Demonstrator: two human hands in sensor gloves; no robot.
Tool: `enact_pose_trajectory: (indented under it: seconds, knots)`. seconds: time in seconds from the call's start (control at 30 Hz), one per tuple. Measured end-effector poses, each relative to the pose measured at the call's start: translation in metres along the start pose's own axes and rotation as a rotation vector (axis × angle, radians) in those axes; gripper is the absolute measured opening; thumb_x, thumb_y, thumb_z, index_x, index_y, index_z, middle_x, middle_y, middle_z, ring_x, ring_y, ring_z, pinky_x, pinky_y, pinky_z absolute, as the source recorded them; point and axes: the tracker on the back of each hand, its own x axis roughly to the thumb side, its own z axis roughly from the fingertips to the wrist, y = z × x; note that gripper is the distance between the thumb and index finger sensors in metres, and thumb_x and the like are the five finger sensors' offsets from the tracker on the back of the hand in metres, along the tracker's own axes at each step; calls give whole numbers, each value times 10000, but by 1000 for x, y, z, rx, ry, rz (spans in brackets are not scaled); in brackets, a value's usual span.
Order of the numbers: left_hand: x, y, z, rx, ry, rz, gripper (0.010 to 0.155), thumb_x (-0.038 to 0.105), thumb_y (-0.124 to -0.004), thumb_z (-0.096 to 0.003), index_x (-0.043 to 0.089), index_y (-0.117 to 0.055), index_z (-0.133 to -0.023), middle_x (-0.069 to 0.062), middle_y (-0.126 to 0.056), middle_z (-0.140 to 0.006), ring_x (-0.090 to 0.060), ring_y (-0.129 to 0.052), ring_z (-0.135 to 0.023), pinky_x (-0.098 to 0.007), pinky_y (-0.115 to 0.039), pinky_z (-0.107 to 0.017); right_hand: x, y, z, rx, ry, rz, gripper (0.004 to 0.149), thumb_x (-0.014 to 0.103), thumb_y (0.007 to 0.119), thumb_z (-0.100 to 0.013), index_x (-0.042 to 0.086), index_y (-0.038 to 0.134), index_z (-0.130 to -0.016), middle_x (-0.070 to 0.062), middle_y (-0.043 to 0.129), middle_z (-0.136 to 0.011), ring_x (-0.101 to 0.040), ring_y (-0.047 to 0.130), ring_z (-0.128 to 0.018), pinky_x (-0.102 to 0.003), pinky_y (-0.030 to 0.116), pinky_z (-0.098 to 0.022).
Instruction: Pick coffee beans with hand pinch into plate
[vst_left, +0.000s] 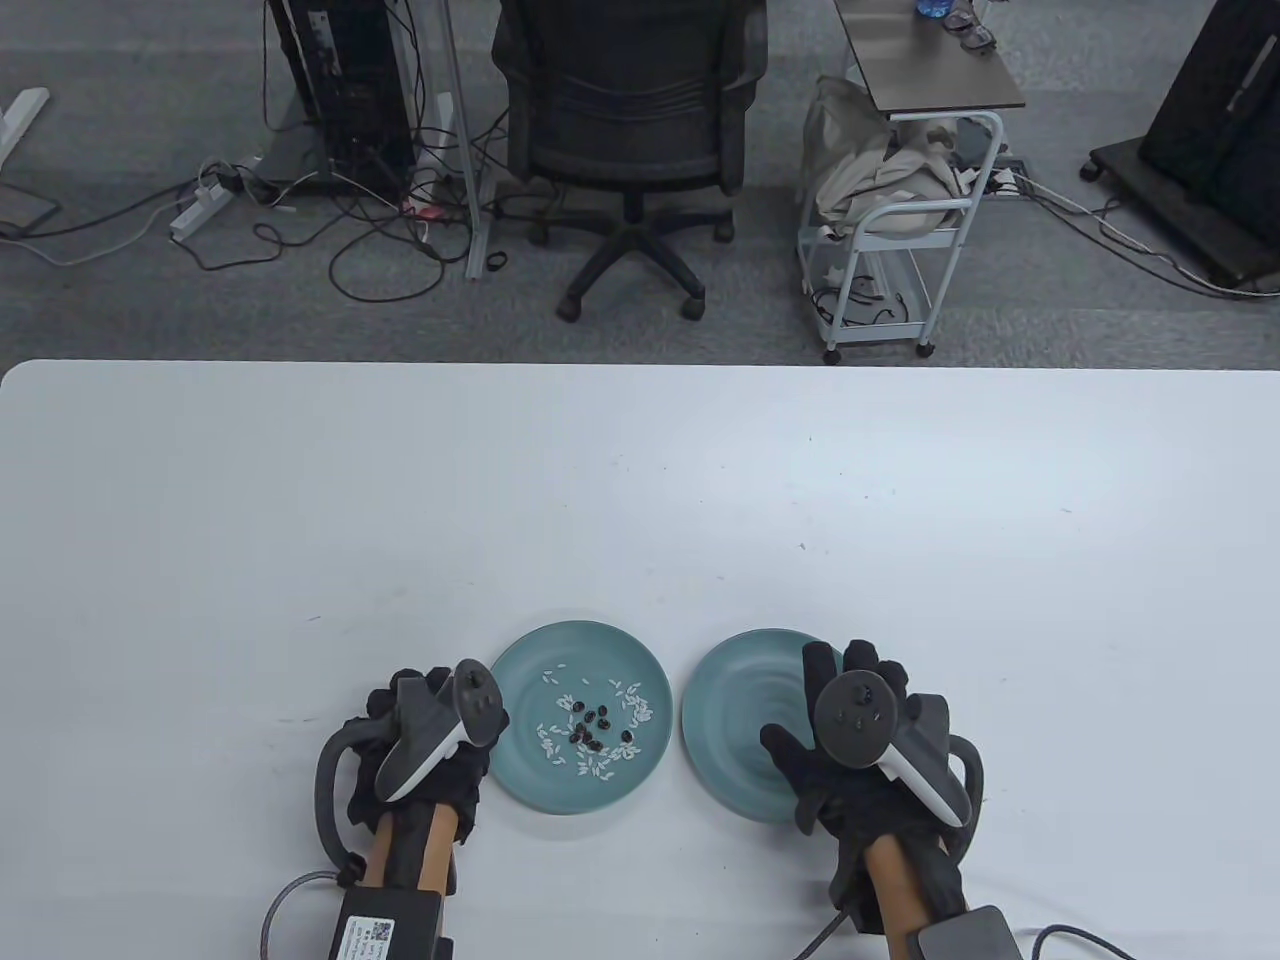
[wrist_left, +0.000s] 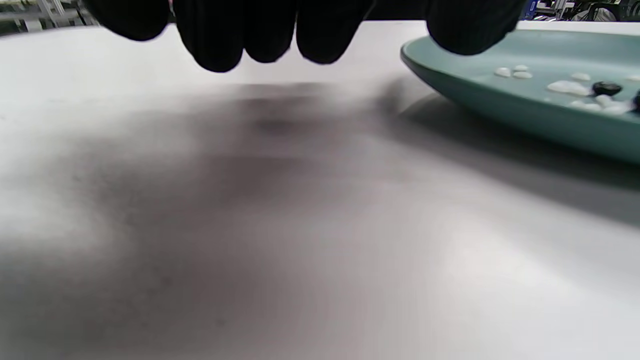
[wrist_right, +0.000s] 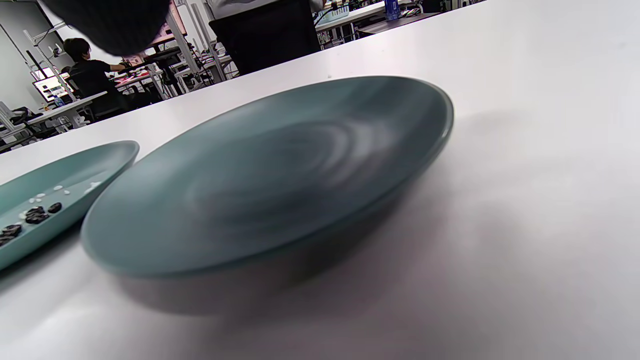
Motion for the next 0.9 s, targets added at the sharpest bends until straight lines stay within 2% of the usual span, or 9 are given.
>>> enact_pose_trajectory:
  seconds: [0.1, 0.17, 0.23, 0.43, 0.57, 0.63, 0.7, 0.77, 0.9]
  knots:
    - [3, -4, -6, -79, 17, 68, 734, 615, -590, -623, 125, -522, -1165, -242, -471, -1216, -493, -539, -1092, -732, -525, -713, 0, 1, 0, 8, -2, -2, 844, 625, 586, -524, 253, 120, -1122, -215, 63, -1143, -534, 202, -1074, -759, 308, -703]
    - [5, -4, -8, -49, 28, 66, 694, 599, -602, -630, 132, -554, -1142, -245, -474, -1210, -498, -526, -1096, -738, -515, -714, 0, 2, -1, 16, 0, -5, 845, 624, 587, -525, 251, 118, -1121, -217, 61, -1141, -535, 198, -1073, -759, 308, -703]
    - [6, -7, -11, -50, 22, 62, 675, 566, -633, -639, 122, -532, -1136, -247, -425, -1220, -520, -438, -1126, -744, -477, -726, 0, 2, -1, 16, -1, -11, 845, 624, 588, -525, 250, 119, -1121, -215, 61, -1139, -533, 196, -1073, -759, 307, -703]
    - [6, -6, -12, 6, 52, 197, 520, 440, -736, -643, 106, -692, -1039, -246, -487, -1189, -512, -501, -1092, -685, -579, -702, -1, 1, 0, 27, -6, -42, 845, 622, 590, -527, 248, 121, -1121, -217, 51, -1135, -533, 191, -1071, -758, 306, -703]
    - [-2, -3, -13, -17, 69, 294, 482, 419, -789, -625, 96, -758, -982, -205, -556, -1169, -448, -594, -1035, -584, -689, -644, -5, 0, 1, 25, -7, -85, 847, 621, 592, -526, 244, 123, -1121, -217, 56, -1135, -533, 192, -1071, -758, 306, -703]
    - [-7, 0, -14, -18, 78, 352, 465, 404, -799, -624, 98, -764, -972, -178, -655, -1125, -401, -704, -971, -528, -756, -596, -6, 0, 1, 27, -7, -106, 847, 620, 592, -526, 241, 124, -1121, -216, 49, -1135, -533, 191, -1071, -758, 306, -703]
    - [-14, 4, -14, -48, 94, 483, 440, 382, -809, -626, 105, -767, -966, -189, -694, -1109, -370, -768, -935, -494, -796, -582, -8, 0, 1, 31, -2, -127, 847, 619, 593, -526, 239, 125, -1121, -218, 47, -1135, -536, 191, -1070, -758, 306, -703]
    - [-18, 9, -16, -35, 115, 521, 417, 362, -830, -618, 110, -793, -948, -167, -782, -1076, -329, -886, -880, -460, -859, -557, -9, 0, 1, 33, -1, -136, 847, 619, 593, -526, 238, 128, -1122, -219, 54, -1133, -534, 192, -1070, -758, 307, -704]
    - [-29, 9, -21, -98, 154, 680, 415, 331, -828, -623, 84, -776, -952, -202, -802, -1053, -213, -1045, -756, -420, -943, -525, -10, 0, 1, 35, -2, -150, 848, 620, 592, -526, 235, 129, -1123, -220, 40, -1129, -536, 190, -1069, -756, 312, -704]
